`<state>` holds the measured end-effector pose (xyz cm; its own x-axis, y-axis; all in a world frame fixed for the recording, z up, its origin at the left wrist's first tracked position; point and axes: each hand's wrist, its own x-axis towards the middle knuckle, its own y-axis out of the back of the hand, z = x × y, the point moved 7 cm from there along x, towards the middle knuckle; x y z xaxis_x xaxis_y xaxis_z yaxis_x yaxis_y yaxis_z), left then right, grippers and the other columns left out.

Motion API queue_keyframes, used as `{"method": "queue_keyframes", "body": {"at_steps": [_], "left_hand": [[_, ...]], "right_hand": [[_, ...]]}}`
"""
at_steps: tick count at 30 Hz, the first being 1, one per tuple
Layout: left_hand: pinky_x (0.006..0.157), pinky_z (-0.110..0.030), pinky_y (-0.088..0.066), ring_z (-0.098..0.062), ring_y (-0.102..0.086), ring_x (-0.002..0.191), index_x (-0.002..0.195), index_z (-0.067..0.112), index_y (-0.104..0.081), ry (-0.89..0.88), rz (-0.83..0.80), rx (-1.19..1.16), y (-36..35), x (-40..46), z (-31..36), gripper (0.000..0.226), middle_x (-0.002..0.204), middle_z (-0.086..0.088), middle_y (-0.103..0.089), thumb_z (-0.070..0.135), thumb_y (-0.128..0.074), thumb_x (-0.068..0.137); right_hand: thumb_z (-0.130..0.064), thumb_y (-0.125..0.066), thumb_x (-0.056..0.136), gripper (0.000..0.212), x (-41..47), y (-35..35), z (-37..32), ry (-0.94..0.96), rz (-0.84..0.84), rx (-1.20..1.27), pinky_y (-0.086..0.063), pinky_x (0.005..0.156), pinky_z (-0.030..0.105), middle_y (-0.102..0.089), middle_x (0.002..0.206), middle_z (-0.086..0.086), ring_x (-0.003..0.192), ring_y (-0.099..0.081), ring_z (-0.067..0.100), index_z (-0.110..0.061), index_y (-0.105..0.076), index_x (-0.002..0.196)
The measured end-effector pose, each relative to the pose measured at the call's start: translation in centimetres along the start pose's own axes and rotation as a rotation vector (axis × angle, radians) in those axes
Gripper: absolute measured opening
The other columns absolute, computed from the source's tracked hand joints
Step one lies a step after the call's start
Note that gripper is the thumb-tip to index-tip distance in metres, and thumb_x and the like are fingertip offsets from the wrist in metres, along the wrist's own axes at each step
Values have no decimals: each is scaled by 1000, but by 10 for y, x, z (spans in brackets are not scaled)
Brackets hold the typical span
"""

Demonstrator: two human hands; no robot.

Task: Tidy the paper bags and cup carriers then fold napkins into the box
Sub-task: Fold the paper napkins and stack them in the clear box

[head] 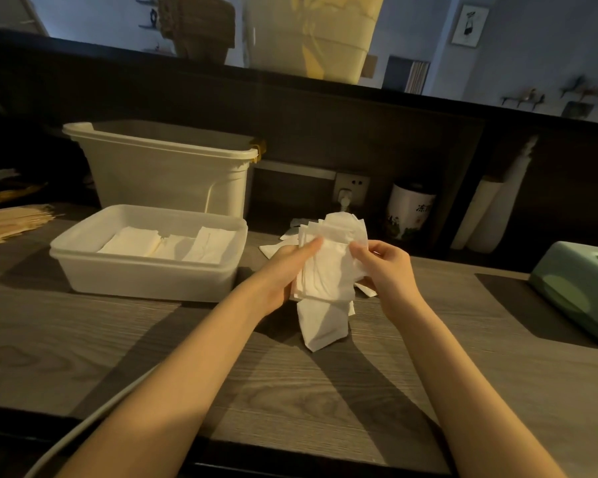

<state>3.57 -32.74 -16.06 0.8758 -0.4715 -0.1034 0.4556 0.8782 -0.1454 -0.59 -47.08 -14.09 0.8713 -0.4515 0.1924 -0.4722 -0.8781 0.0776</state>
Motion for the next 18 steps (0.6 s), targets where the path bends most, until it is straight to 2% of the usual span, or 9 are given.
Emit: {"method": "queue_keyframes", "body": {"at_steps": [3,7,10,13,16,18], "left_hand": [[82,-32,-52,-13,-62,93,104,26,-57,-39,-49,87,-3,-1,0,12,101,2,-65,24,-56,92],[76,-28,-52,-10,-61,88,99,26,-56,-49,-13,98,0,-1,0,11,97,5,-64,17,-51,95],[75,-28,-51,-13,-60,90,110,20,-55,-45,42,67,3,0,0,15,99,4,-62,17,-47,97],[82,-35,-51,-20,-59,102,121,15,-51,-30,130,28,9,2,0,25,112,-3,-61,21,-45,98],[86,-39,-51,-24,-60,101,124,15,-50,0,229,-51,18,3,-4,29,113,-8,-60,28,-43,98],[84,-39,-52,-24,-61,96,118,16,-51,18,265,-109,22,3,-7,26,108,-9,-61,31,-42,99]], "right_hand": [[-21,-63,89,17,1,-1,4,-12,8,-12,-53,65,25,-66,88,7,82,-65,19,-6,-66,95],[-22,-63,89,17,0,-3,5,-18,10,13,-53,60,23,-67,86,5,79,-66,16,-6,-66,95],[-21,-63,89,14,0,1,3,4,44,44,-56,66,26,-68,86,5,82,-66,18,-8,-67,91],[-20,-60,91,10,0,13,-2,40,144,102,-55,73,27,-66,88,4,89,-64,18,-13,-64,86],[-21,-58,92,9,1,27,-7,66,223,208,-55,78,31,-62,91,2,96,-60,20,-17,-63,86],[-22,-58,92,7,1,22,-9,57,160,279,-54,75,27,-61,96,2,98,-58,20,-17,-64,92]]}}
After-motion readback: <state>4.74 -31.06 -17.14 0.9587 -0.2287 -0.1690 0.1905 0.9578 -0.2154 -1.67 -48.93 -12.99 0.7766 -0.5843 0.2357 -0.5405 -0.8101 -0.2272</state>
